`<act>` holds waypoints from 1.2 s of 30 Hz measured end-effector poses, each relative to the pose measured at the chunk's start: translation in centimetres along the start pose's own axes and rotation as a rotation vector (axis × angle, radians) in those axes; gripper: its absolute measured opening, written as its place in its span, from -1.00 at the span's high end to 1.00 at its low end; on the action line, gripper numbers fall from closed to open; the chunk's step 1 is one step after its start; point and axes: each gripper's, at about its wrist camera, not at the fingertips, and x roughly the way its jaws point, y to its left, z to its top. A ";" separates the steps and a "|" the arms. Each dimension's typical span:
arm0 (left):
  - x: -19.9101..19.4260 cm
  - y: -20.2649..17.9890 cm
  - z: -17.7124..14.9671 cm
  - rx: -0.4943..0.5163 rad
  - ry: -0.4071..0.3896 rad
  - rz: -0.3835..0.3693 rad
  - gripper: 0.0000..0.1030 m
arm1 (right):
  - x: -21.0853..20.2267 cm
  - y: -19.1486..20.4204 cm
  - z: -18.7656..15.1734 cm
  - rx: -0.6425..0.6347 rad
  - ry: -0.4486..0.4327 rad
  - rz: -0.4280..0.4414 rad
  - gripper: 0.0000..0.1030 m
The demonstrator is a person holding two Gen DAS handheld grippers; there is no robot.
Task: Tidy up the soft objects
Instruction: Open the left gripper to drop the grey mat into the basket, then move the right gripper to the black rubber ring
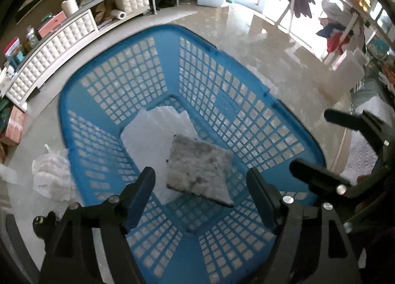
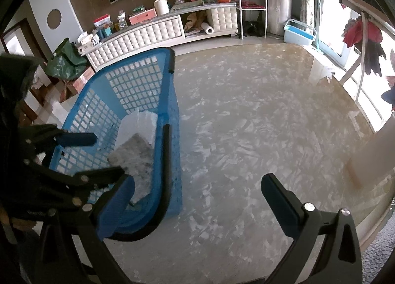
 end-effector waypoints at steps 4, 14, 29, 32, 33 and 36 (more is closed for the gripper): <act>-2.3 0.6 -0.4 -0.051 -0.037 0.003 -0.60 | -1.0 0.9 0.1 -0.025 -0.012 0.000 -0.99; -7.5 3.2 -4.3 -0.176 -0.098 0.033 -0.75 | -3.3 3.5 0.0 -0.081 -0.037 -0.030 -0.99; -13.5 5.2 -10.8 -0.183 -0.193 0.139 -1.00 | -4.7 9.4 -0.7 -0.205 -0.053 0.021 -0.99; -14.9 6.2 -12.6 -0.204 -0.214 0.154 -1.00 | -4.4 10.9 -0.8 -0.229 -0.042 0.033 -0.99; -15.3 6.5 -13.0 -0.203 -0.221 0.158 -1.00 | -4.3 11.4 -0.9 -0.239 -0.037 0.040 -0.99; -16.6 7.7 -14.6 -0.212 -0.253 0.189 -1.00 | -4.1 13.0 -1.1 -0.267 -0.026 0.056 -0.99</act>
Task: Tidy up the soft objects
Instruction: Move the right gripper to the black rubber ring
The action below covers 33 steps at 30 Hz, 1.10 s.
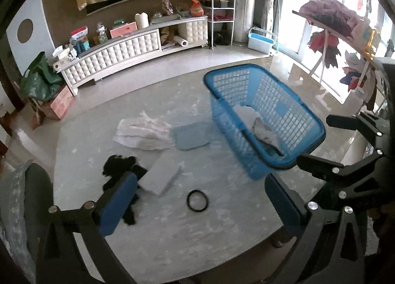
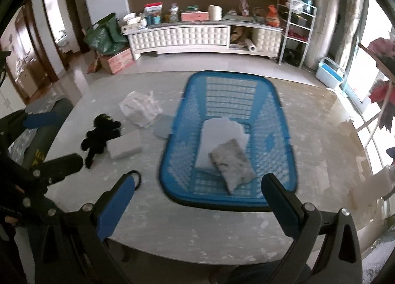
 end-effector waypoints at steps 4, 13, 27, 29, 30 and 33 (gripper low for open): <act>-0.9 2.1 -1.6 -0.004 -0.008 0.009 -1.00 | 0.9 1.7 0.5 -0.020 0.015 0.030 -0.99; -0.5 5.5 -5.5 -0.019 0.043 0.000 -1.00 | 3.9 6.6 0.4 -0.111 0.070 0.066 -0.99; 1.3 11.4 -9.7 -0.132 0.087 0.009 -1.00 | 9.2 12.3 -0.5 -0.187 0.190 0.112 -0.99; 2.0 12.4 -10.1 -0.159 0.098 -0.002 -1.00 | 10.2 12.9 -0.7 -0.185 0.214 0.116 -0.99; 2.4 12.7 -10.3 -0.166 0.103 -0.003 -1.00 | 10.8 13.0 -0.8 -0.178 0.229 0.119 -0.99; 3.6 13.6 -10.7 -0.179 0.123 -0.004 -1.00 | 12.4 13.5 -0.9 -0.173 0.258 0.110 -0.99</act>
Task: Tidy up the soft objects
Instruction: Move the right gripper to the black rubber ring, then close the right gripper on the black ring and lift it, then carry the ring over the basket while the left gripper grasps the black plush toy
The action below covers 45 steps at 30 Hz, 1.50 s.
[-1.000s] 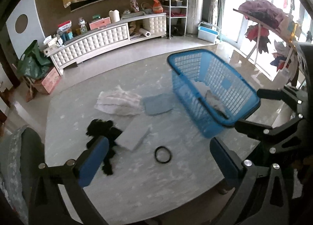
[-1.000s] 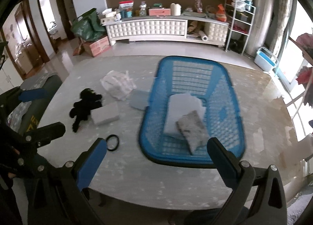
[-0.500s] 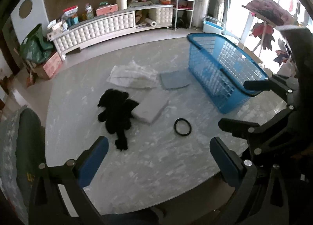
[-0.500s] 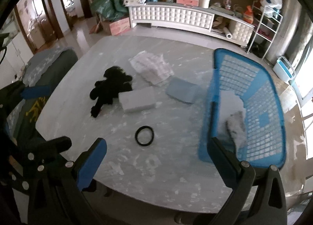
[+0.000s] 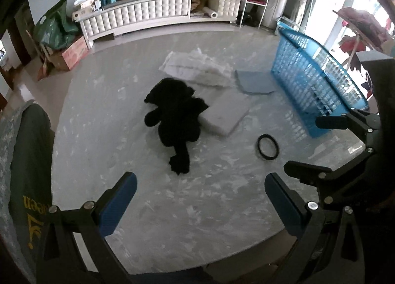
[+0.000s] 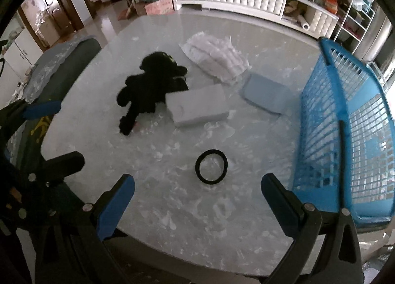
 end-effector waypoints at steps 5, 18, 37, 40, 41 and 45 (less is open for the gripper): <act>2.0 1.0 0.0 -0.009 0.031 -0.016 -1.00 | 2.2 -0.1 0.5 0.011 0.045 0.007 -0.99; 6.1 2.0 0.5 -0.014 0.081 -0.029 -1.00 | 7.2 -1.8 1.0 0.059 0.122 -0.014 -0.99; 7.1 2.6 0.6 -0.026 0.081 -0.031 -1.00 | 8.9 -1.9 0.1 0.036 0.121 -0.045 0.57; 7.0 2.6 0.6 -0.021 0.072 -0.039 -1.00 | 8.9 -2.0 -0.1 0.038 0.113 -0.032 0.75; 6.9 2.5 0.6 -0.016 0.067 -0.039 -1.00 | 8.9 -2.0 -0.1 0.040 0.113 -0.023 0.82; 6.7 2.1 0.6 0.002 0.050 -0.023 -1.00 | 8.1 -2.7 0.4 0.040 0.119 -0.001 0.85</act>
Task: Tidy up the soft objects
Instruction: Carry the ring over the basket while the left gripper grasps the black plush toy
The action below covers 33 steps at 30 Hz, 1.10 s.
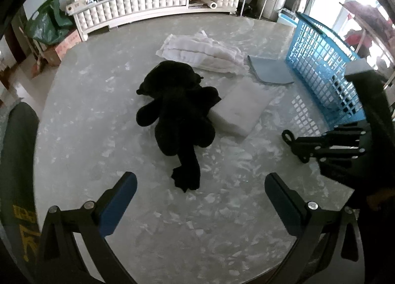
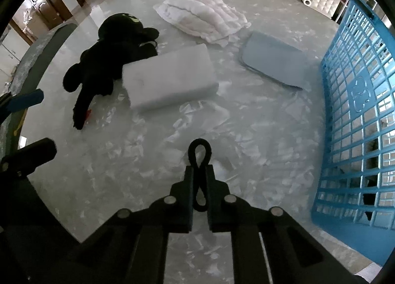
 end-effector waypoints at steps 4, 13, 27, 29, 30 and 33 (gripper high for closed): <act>0.0 -0.4 0.1 0.012 -0.003 0.023 -1.00 | -1.0 0.0 -0.4 0.010 -0.017 0.015 0.85; -0.2 0.9 1.5 -0.054 0.023 0.038 -1.00 | -6.9 -1.5 0.2 0.019 -0.096 0.087 0.85; 0.6 4.1 6.8 -0.096 0.036 0.070 -1.00 | -15.2 -5.3 2.2 0.025 -0.259 0.066 0.85; 1.5 4.3 7.0 -0.078 0.040 0.068 -1.00 | -15.5 -6.2 2.2 0.037 -0.268 0.058 0.85; 1.8 4.3 7.1 -0.071 0.041 0.054 -1.00 | -15.3 -6.5 2.2 0.042 -0.274 0.053 0.85; 3.2 4.7 7.3 -0.078 0.059 0.024 -1.00 | -15.5 -7.9 2.3 0.060 -0.283 0.035 0.85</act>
